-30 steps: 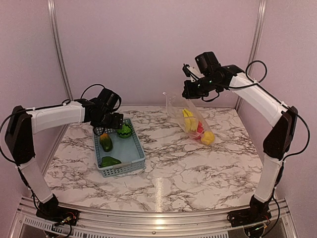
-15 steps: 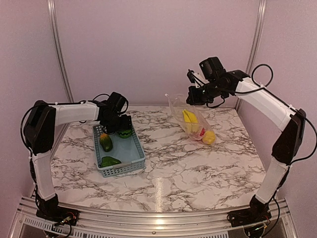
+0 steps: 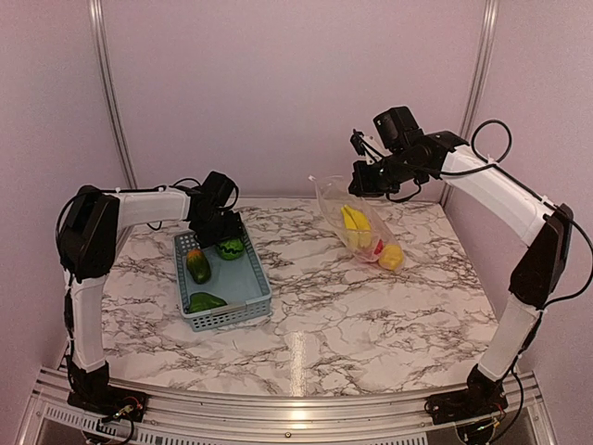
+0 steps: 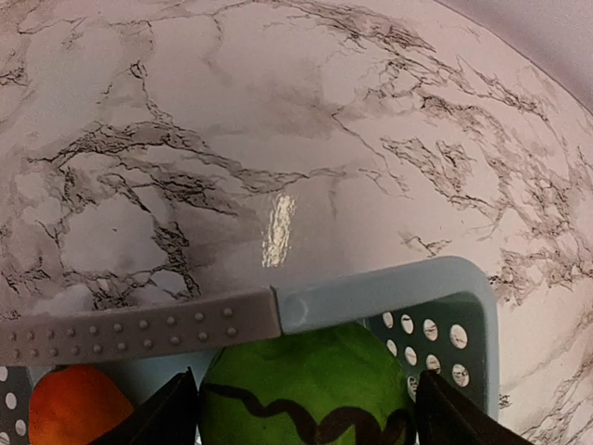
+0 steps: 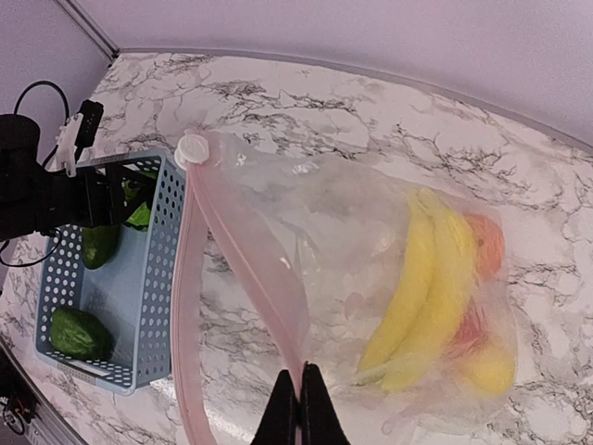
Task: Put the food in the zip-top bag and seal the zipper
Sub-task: Pick up the fake fruit from the bin, then place the fake fruit in the zipper food storage bag.
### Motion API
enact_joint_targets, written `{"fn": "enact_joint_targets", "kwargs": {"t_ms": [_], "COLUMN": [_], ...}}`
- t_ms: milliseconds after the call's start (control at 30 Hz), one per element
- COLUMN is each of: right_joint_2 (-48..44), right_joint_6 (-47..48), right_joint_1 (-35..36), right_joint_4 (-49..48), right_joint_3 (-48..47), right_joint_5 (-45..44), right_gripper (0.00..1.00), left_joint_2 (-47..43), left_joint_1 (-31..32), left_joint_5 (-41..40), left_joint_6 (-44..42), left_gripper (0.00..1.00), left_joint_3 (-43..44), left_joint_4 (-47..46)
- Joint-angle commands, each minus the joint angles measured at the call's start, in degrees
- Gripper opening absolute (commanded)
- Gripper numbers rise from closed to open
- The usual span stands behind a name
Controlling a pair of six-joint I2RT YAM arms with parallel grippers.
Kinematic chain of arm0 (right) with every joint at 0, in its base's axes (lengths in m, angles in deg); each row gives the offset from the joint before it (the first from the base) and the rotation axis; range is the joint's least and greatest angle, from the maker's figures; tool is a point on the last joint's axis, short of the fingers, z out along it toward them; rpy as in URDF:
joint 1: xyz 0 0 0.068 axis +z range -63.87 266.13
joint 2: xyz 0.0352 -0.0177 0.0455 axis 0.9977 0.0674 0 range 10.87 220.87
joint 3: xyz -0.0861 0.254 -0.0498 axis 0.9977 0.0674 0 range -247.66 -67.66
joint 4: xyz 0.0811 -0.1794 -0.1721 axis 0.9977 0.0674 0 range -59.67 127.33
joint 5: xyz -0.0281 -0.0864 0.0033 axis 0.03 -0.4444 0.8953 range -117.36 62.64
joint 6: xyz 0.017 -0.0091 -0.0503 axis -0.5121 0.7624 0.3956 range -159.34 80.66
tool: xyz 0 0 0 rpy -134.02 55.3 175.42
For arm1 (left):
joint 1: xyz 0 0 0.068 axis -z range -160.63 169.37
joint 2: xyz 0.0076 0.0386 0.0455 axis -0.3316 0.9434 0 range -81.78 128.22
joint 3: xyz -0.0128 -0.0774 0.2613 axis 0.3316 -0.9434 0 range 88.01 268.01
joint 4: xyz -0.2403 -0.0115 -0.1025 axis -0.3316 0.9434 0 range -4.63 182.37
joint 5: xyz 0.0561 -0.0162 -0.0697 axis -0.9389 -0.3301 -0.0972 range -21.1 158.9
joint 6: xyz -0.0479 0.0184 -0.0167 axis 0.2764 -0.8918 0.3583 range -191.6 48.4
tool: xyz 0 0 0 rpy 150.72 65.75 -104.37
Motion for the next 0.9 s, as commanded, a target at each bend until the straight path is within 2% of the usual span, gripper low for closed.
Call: {"fn": "enact_joint_targets", "kwargs": {"t_ms": [0, 133, 300, 467, 600, 767, 867], "right_joint_2": [-0.05, 0.01, -0.01, -0.29, -0.29, 0.75, 1.98], "right_joint_6": [-0.71, -0.87, -0.98, -1.01, -0.97, -1.06, -1.06], "right_joint_1": [0.48, 0.74, 1.12, 1.20, 1.36, 1.54, 1.77], "right_joint_4": [0.13, 0.18, 0.35, 0.44, 0.21, 0.03, 0.67], "right_joint_3": [-2.52, -2.65, -2.60, -2.27, -2.22, -3.04, -4.86], "right_joint_5": [0.60, 0.61, 0.57, 0.43, 0.52, 1.36, 1.97], "right_gripper": [0.00, 0.00, 0.00, 0.00, 0.00, 0.00, 0.00], "left_joint_2": [1.53, 1.81, -0.39, -9.42, -16.79, -26.84, -31.54], "left_joint_1": [-0.15, -0.12, -0.23, -0.23, -0.09, 1.53, 3.85], "left_joint_5": [3.04, 3.22, 3.50, 3.08, 3.82, 11.00, 16.52], "left_joint_6": [1.27, 0.99, 0.02, -0.26, -0.54, -2.67, -3.27], "left_gripper": [0.83, 0.82, 0.69, 0.61, 0.60, 0.60, 0.60], "left_joint_3": [-0.71, -0.93, -1.29, -5.88, -9.11, -14.50, -16.59], "left_joint_4": [2.16, 2.37, 3.53, 3.38, 3.37, -6.45, -16.32]}}
